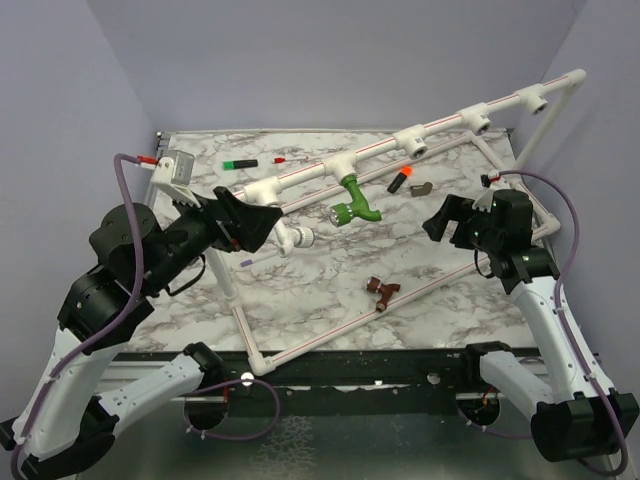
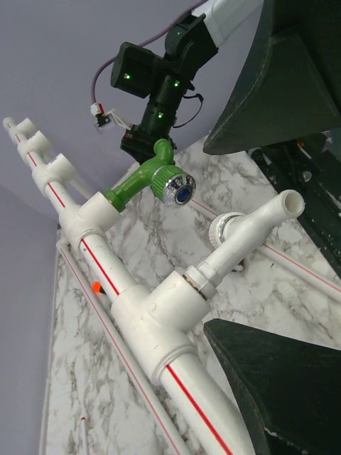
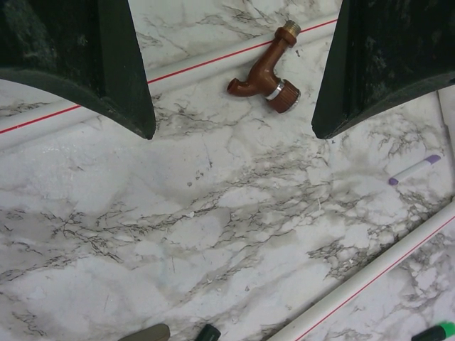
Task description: Install the water faucets
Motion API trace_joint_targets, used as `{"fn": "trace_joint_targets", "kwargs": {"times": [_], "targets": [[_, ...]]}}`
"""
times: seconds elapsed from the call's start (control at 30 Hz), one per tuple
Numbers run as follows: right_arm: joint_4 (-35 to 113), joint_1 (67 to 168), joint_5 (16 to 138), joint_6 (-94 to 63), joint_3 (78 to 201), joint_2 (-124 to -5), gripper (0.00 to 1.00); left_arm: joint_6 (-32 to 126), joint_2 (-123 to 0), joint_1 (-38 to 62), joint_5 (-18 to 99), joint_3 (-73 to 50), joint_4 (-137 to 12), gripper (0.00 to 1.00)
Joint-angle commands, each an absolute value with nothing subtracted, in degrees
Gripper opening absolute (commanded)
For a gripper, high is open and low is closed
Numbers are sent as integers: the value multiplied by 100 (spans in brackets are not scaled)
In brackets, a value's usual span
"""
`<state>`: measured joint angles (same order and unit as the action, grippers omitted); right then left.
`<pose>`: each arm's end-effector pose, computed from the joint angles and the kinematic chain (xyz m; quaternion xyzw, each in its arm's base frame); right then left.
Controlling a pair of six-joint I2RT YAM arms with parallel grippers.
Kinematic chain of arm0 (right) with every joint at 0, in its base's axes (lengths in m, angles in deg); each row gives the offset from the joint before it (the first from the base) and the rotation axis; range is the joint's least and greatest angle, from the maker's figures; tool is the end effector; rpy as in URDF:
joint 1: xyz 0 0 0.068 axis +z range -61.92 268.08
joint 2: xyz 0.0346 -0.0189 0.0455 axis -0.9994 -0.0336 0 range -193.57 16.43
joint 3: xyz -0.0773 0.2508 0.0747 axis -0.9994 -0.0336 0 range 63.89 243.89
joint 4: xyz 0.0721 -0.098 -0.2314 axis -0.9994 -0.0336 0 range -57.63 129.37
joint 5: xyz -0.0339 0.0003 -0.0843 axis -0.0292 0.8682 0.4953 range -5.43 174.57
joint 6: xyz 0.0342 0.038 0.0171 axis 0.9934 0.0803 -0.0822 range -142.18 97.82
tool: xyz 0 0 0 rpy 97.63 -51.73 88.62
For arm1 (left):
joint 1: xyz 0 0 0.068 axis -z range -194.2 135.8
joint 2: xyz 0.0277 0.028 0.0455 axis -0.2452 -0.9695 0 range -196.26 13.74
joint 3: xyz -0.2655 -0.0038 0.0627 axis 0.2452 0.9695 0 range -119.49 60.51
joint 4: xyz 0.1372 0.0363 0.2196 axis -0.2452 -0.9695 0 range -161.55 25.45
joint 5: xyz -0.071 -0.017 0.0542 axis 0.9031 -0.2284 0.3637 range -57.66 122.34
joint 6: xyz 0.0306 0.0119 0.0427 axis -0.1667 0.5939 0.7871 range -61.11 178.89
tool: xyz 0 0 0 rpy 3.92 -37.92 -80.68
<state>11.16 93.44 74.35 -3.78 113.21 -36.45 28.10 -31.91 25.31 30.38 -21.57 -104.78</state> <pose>0.2002 0.0251 0.3114 0.0557 0.8695 0.1759 0.4582 0.0828 -0.0666 0.4889 0.0438 0.7288 -0.3831 0.5658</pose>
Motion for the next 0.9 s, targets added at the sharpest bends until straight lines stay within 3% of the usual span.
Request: {"fn": "trace_joint_targets", "kwargs": {"times": [0.0, 0.43, 0.87], "targets": [[910, 9379, 7205, -406, 11317, -3648, 97, 2050, -3233, 2540, 3121, -2202, -11111, 99], [807, 9379, 7185, -297, 11185, -3383, 97, 1888, -3692, 2544, 2624, -1809, -10930, 99], [825, 9379, 7058, -333, 11072, -3315, 97, 3103, -4349, 2496, 1671, -2173, -10512, 99]]}}
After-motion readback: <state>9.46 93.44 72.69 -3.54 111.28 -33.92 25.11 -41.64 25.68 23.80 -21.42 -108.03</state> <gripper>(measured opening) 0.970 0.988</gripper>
